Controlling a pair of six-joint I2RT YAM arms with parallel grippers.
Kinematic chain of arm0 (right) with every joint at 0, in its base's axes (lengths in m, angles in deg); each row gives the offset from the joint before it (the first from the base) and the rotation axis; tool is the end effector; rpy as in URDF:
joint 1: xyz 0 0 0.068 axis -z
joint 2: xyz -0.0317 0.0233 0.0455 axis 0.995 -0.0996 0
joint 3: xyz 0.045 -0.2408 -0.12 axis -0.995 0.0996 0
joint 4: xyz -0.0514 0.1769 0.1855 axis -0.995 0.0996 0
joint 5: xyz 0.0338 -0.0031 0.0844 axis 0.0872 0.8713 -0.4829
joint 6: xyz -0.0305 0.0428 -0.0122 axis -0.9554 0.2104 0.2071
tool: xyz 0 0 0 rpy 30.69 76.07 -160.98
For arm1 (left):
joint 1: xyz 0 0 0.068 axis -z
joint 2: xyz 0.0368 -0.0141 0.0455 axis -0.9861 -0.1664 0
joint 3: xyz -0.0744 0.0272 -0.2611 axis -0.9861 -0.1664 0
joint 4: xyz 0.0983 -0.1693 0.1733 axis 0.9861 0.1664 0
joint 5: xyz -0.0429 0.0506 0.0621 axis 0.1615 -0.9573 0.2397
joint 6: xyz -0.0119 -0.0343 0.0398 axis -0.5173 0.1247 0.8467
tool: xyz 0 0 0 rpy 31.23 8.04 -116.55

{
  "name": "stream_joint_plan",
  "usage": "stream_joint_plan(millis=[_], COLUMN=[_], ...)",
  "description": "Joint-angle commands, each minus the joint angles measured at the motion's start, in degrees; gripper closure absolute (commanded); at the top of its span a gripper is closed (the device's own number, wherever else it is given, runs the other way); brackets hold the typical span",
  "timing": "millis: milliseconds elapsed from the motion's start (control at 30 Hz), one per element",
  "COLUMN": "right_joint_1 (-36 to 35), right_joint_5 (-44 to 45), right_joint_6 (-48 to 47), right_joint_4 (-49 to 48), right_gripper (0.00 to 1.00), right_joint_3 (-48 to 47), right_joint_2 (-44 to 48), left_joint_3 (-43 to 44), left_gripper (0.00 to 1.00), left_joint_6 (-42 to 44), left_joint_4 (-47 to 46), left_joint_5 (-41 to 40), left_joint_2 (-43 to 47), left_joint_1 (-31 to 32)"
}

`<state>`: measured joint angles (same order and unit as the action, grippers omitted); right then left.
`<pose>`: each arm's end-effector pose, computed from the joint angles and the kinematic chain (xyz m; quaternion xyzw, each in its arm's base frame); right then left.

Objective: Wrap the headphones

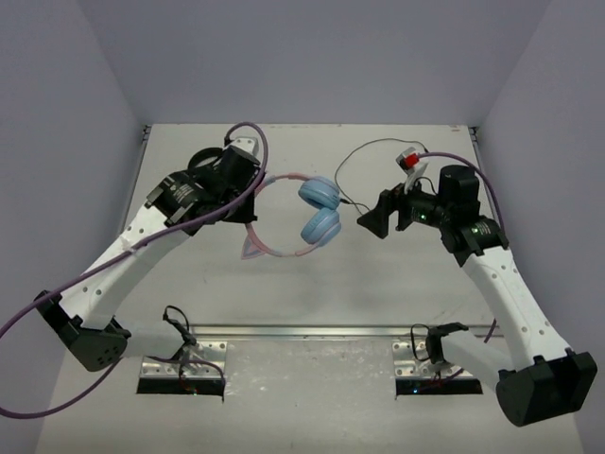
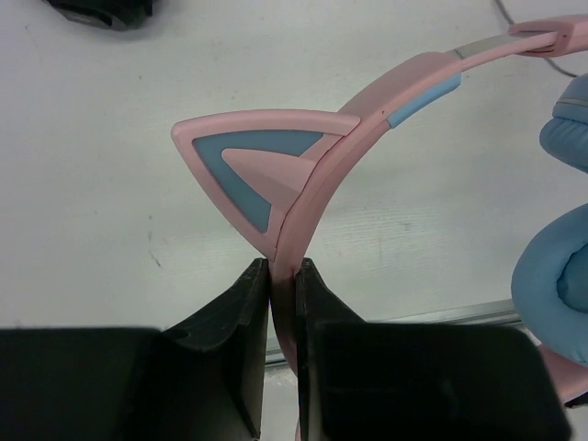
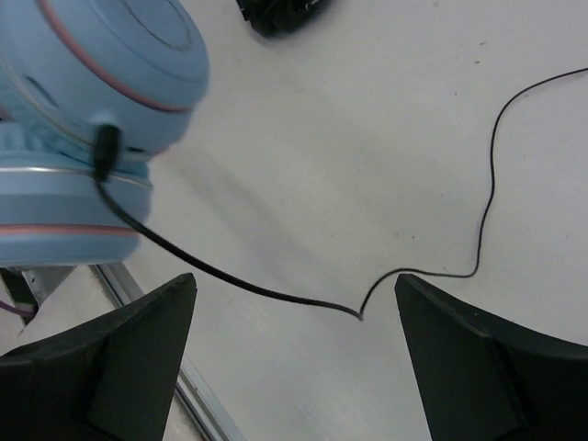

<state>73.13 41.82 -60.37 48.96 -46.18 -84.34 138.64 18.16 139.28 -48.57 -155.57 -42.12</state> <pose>0.2113 0.0622 0.3306 -0.1845 0.8041 0.3292 0.4593 0.1950 -0.1391 0.3947 0.0637 0.9325 -0.0286 0.3543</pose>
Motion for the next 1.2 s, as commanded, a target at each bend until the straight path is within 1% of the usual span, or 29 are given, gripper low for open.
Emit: stream_joint_plan(millis=[0,67,100,133,233,367,400,467,500,567,633,667,700,767,933,967,1000,1033,1067,1133,1167], right_joint_1=[-0.79,-1.76,-2.89,-3.34,-3.61,-3.61,-3.61,-3.52,-3.52,-3.52,-3.52,-3.52,-3.52,-3.52,-3.52,-3.52,-3.52,-3.52,-3.52,-3.52,-3.52], right_joint_5=[-2.13,-3.73,-3.47,-3.21,-4.26,-5.05,-4.7,-3.39,-1.55,-0.22,-1.35,-2.23,-3.11,-3.64,-3.73,-3.91,-3.99,-3.82,-3.3,-2.15,-1.37], right_joint_6=[0.81,3.36,3.8,4.59,7.57,11.53,12.93,14.17,14.7,15.06,15.49,15.76,16.19,16.64,19.1,19.27,19.36,19.1,18.14,17.43,16.91], right_joint_4=[-7.85,-10.23,-11.99,-12.61,-15.94,-21.05,-23.67,-25.7,-27.63,-28.61,-29.05,-29.49,-30.54,-31.51,-35.82,-35.74,-35.21,-34.16,-30.85,-28.27,-27.66], right_gripper=[0.11,0.15,0.22,0.25,0.3,0.27,0.27,0.26,0.26,0.3,0.39,0.44,0.46,0.47,0.44,0.4,0.3,0.25,0.19,0.01,0.01], right_joint_3=[1.2,3.04,3.48,3.66,2.88,2.52,2.61,3.14,3.49,3.84,3.32,3.4,3.58,4.28,5.25,5.25,4.99,4.81,4.63,5.85,7.17], right_joint_2=[-2.2,-2.73,-3.08,-3.52,-5.28,-7.65,-8.35,-8.71,-8.71,-8.97,-9.41,-9.67,-9.94,-10.64,-10.91,-10.73,-10.47,-10.03,-8.2,-5.3,-1.28], left_joint_3=[7.92,9.43,10.39,10.58,11.1,12.42,13.82,15.67,17.59,20.67,22.0,22.61,22.53,22.01,23.14,23.41,23.85,24.02,24.11,24.2,24.2], left_gripper=[1.0,1.0,1.0,1.0,1.0,1.0,1.0,1.0,1.0,1.0,1.0,1.0,1.0,1.0,1.0,1.0,1.0,1.0,1.0,1.0,1.0], left_joint_6=[-5.14,-6.11,-6.46,-6.81,-7.61,-9.54,-10.06,-11.55,-12.0,-13.4,-15.33,-16.04,-16.57,-17.89,-18.68,-18.77,-19.29,-19.47,-19.56,-19.91,-19.91], left_joint_4=[-0.88,-0.7,-0.7,-0.87,-1.4,-1.4,-1.23,-1.14,-1.05,-0.35,0.97,1.06,0.36,-1.22,-0.52,-0.26,0.26,0.62,0.79,1.23,1.32], left_joint_5=[0.9,2.38,3.96,4.76,7.83,10.21,10.56,10.74,10.92,9.87,8.38,7.41,7.49,8.62,9.6,8.64,7.76,6.97,5.57,4.42,3.8], left_joint_2=[4.23,4.15,4.15,4.15,4.58,4.85,4.85,4.85,4.85,4.59,4.67,4.93,5.72,6.51,6.34,6.43,6.69,6.69,6.95,6.96,6.96], left_joint_1=[-0.07,-0.07,-0.07,-0.07,-0.07,-0.07,-0.07,-0.07,-0.07,-0.07,-0.07,-0.07,-0.07,-0.07,-0.07,-0.07,-0.07,-0.07,-0.07,-0.07,-0.07])
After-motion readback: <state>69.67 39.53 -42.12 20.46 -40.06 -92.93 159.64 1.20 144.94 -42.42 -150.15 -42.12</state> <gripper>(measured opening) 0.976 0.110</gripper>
